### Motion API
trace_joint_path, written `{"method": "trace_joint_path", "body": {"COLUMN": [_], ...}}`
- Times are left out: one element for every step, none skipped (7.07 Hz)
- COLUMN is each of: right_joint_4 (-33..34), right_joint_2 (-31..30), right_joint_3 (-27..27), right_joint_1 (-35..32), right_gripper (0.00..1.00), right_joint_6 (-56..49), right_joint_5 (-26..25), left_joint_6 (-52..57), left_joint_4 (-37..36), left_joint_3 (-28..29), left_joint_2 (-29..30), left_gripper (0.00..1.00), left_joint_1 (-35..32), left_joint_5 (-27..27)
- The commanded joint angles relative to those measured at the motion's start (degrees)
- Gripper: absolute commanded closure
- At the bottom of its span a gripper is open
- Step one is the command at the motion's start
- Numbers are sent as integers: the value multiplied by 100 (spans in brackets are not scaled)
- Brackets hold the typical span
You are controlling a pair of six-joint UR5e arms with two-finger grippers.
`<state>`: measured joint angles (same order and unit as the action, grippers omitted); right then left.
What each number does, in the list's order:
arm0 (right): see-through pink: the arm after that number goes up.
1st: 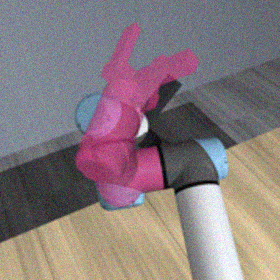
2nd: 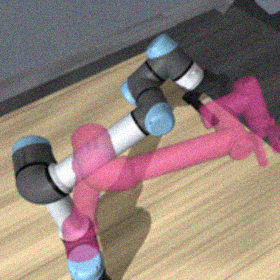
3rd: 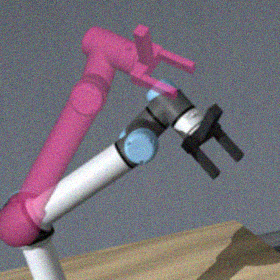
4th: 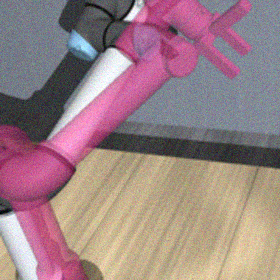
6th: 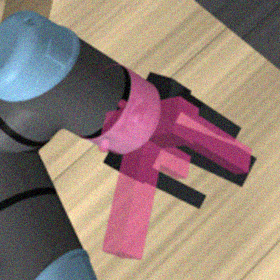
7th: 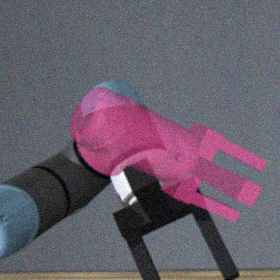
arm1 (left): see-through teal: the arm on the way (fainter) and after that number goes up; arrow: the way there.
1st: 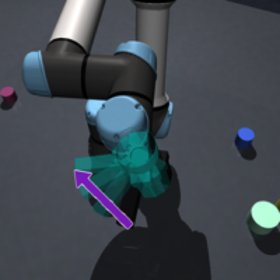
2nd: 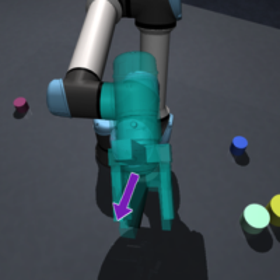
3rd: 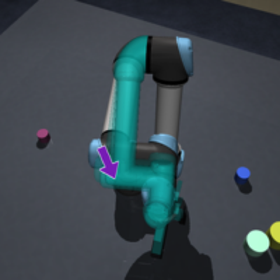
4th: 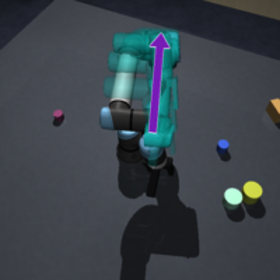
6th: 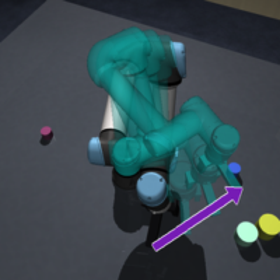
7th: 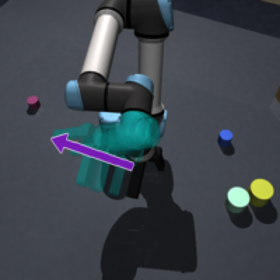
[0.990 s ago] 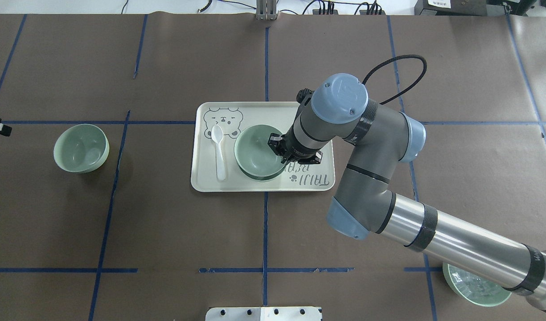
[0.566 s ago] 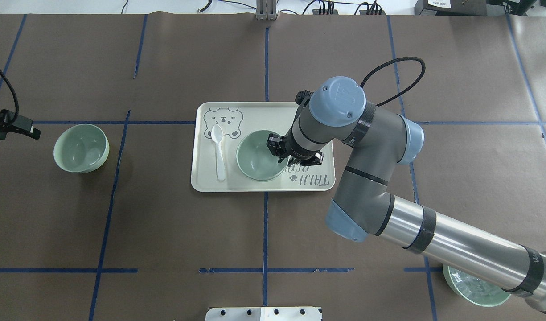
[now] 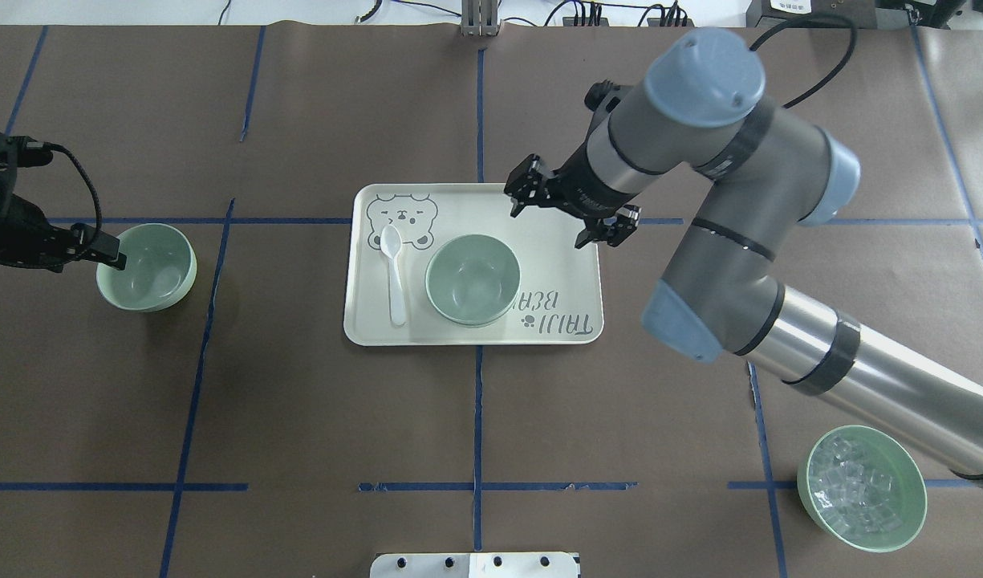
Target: Stack green bowls together
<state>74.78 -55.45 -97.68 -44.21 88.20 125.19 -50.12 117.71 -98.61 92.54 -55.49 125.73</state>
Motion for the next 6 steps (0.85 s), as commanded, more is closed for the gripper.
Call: {"method": "trace_joint_path", "body": {"right_joint_4": [-16, -24, -25, -25, -25, -25], "right_joint_2": [-649, -729, -730, -773, -774, -765], "right_joint_3": [-401, -401, -401, -401, -401, -401], "right_joint_1": [-615, -624, -624, -650, -659, -659], "right_gripper": [0, 0, 0, 0, 0, 0], "right_joint_6": [-266, -390, -400, -400, -409, -409], "right_joint_5": [516, 516, 516, 516, 516, 516], "left_joint_6": [-139, -147, -156, -147, -147, -112], "left_joint_4": [24, 24, 33, 94, 164, 165], "left_joint_3": [192, 341, 482, 700, 807, 782], "left_joint_2": [54, 123, 194, 282, 300, 309], "left_gripper": [0, 3, 11, 17, 52, 100], "left_joint_1": [187, 187, 187, 187, 187, 196], "left_joint_5": [-320, -373, -374, -365, -365, -365]}}
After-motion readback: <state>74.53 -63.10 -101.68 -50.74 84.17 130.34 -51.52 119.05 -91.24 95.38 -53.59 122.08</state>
